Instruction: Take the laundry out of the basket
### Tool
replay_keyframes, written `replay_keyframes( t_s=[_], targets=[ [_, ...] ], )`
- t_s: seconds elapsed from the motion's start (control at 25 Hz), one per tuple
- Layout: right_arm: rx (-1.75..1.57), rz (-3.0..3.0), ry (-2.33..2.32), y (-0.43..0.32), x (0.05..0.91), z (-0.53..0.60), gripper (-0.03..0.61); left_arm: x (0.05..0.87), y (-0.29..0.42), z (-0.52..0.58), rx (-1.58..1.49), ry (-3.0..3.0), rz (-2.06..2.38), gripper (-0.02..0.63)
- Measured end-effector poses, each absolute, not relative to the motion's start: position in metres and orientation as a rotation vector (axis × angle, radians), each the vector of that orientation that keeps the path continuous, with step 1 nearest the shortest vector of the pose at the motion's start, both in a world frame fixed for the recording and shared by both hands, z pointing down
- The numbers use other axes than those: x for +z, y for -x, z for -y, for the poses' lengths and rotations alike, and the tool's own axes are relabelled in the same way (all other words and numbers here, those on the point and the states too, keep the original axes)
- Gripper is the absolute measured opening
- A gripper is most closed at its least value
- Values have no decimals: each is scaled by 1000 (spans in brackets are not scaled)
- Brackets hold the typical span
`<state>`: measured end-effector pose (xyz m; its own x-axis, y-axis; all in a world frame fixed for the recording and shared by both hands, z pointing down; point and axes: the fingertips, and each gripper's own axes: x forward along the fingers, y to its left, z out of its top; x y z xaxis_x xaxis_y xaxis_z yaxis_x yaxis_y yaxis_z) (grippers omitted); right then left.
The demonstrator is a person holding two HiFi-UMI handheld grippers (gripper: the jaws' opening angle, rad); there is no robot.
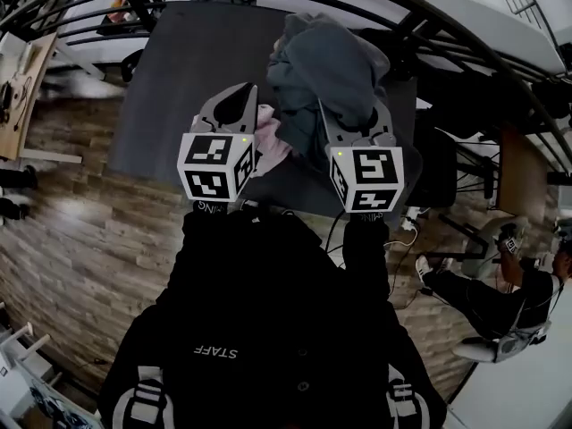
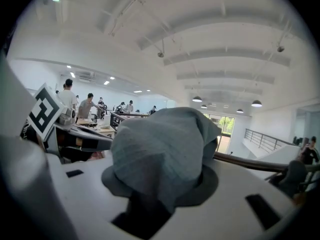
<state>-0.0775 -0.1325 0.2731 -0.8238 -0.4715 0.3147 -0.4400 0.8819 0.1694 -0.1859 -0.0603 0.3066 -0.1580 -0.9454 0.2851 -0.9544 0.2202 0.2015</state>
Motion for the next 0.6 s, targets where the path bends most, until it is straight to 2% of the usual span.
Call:
replay_keyframes(
  t_s=[0.24,0.6],
  targets=[
    [-153,2764,-513,139,268,101,186,306,243,13,0,-1616,2266,0],
    [-141,2740,-280,211,308,52,186,327,290,-41,-11,-1449,2325,0]
  ],
)
